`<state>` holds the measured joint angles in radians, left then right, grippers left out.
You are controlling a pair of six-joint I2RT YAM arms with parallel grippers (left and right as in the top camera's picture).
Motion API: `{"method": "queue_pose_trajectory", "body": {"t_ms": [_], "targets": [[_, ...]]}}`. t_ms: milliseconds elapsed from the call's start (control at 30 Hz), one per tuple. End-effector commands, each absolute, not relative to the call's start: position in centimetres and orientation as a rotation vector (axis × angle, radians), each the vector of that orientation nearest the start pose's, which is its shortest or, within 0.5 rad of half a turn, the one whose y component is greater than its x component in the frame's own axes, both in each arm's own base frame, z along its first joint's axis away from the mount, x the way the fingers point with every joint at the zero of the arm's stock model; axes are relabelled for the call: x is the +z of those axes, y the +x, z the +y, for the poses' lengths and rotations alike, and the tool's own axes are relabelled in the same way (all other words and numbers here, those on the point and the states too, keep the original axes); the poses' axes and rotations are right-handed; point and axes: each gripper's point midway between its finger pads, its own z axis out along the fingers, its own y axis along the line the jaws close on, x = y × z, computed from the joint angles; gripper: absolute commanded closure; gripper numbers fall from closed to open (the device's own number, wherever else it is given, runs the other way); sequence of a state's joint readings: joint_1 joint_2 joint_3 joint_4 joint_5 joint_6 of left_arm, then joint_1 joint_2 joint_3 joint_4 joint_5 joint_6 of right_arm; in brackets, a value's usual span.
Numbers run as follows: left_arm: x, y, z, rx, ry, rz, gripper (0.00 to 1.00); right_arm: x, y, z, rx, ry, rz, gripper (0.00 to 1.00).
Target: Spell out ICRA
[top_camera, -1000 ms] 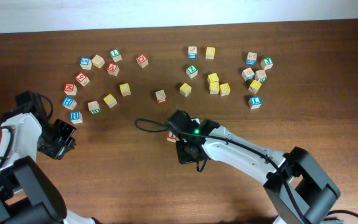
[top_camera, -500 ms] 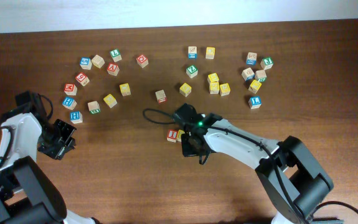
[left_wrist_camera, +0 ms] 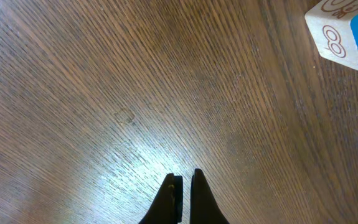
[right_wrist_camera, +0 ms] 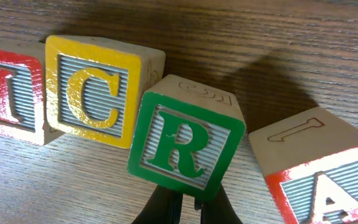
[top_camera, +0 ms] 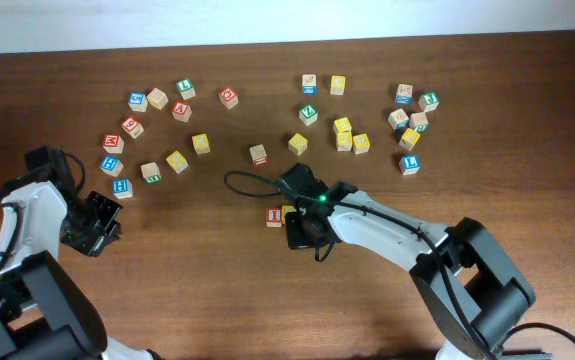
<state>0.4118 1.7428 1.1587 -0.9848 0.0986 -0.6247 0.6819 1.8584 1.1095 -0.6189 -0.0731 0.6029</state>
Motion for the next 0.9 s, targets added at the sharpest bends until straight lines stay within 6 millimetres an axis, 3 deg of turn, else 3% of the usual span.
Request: {"method": "queue_pose_trajectory", "body": {"t_ms": [0, 133, 200, 367, 567, 767, 867], "targets": [[5.0, 29.1, 9.3, -0.256, -1.456, 2.771, 1.0, 1.5, 28.4, 24.2, 0.272, -0.154, 3.004, 0.96], [4.6, 29.2, 7.6, -0.253, -1.377, 2.829, 1.0, 6.1, 29.3, 22.6, 0.213, -0.115, 3.059, 0.96], [4.4, 29.2, 6.7, -0.252, -1.341, 2.855, 1.0, 8.0, 28.2, 20.1, 0.124, -0.169, 3.156, 0.96], [4.4, 29.4, 6.4, -0.252, -1.322, 2.858, 1.0, 5.7, 28.2, 16.1, -0.097, -0.17, 3.166, 0.96], [4.4, 29.4, 6.4, -0.253, -1.322, 2.858, 1.0, 3.6, 30.8, 14.9, -0.023, -0.053, 3.09, 0.96], [4.4, 29.4, 6.4, -0.253, -1.322, 2.858, 1.0, 2.0, 29.7, 17.5, 0.243, -0.055, 3.123, 0.96], [4.4, 29.4, 6.4, -0.253, -1.322, 2.858, 1.0, 1.8, 29.7, 17.8, 0.271, -0.016, 3.121, 0.96]]}}
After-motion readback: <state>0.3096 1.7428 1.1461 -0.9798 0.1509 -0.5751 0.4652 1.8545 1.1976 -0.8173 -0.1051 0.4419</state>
